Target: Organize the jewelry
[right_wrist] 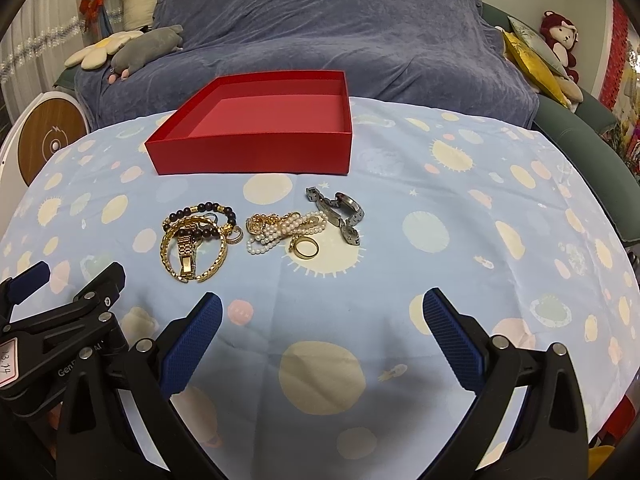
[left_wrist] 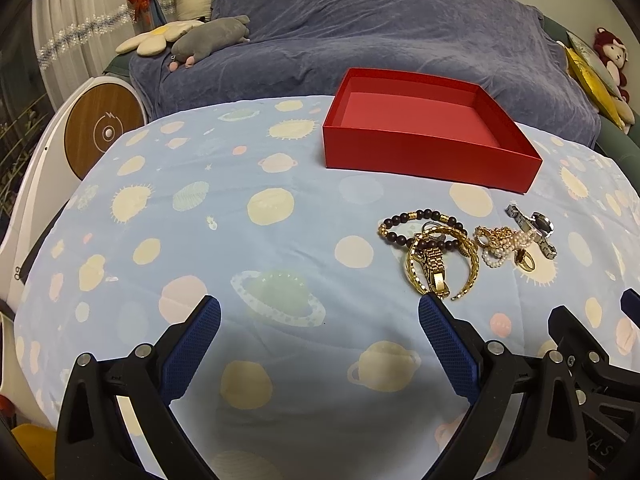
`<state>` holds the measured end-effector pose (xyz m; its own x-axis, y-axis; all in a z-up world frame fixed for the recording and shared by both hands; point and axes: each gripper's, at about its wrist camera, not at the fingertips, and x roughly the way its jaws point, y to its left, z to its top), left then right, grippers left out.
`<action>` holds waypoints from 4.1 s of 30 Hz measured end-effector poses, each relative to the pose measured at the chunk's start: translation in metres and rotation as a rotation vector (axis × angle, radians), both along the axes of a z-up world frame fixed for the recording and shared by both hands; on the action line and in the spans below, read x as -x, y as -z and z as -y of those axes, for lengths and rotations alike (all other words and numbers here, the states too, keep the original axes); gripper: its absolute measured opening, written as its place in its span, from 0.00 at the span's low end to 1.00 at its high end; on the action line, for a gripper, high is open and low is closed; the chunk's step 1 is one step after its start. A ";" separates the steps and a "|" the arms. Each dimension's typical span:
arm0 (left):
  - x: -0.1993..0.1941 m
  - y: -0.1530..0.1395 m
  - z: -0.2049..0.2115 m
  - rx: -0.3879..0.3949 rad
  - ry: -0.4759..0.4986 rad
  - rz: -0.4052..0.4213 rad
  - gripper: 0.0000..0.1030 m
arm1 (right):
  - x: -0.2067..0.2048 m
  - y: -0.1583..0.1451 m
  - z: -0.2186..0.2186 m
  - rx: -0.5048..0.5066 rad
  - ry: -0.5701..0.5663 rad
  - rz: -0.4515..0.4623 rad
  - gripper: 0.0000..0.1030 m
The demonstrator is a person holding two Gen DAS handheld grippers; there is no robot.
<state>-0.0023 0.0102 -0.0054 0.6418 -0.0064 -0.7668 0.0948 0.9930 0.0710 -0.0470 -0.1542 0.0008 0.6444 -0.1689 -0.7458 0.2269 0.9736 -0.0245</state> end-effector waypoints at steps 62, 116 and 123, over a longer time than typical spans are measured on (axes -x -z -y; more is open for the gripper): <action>-0.002 0.002 -0.006 0.024 0.011 -0.028 0.94 | -0.002 0.006 0.005 -0.019 -0.008 -0.016 0.95; -0.040 0.036 0.069 0.062 0.247 -0.058 0.54 | -0.050 -0.012 0.065 -0.103 -0.065 -0.049 0.95; -0.034 0.029 0.065 0.084 0.259 -0.059 0.54 | -0.056 -0.003 0.057 -0.109 -0.106 -0.046 0.93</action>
<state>0.0321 -0.0549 -0.0340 0.5651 -0.2293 -0.7925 0.3477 0.9373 -0.0233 0.0094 -0.2110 0.0038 0.6189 -0.0183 -0.7853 0.1238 0.9895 0.0745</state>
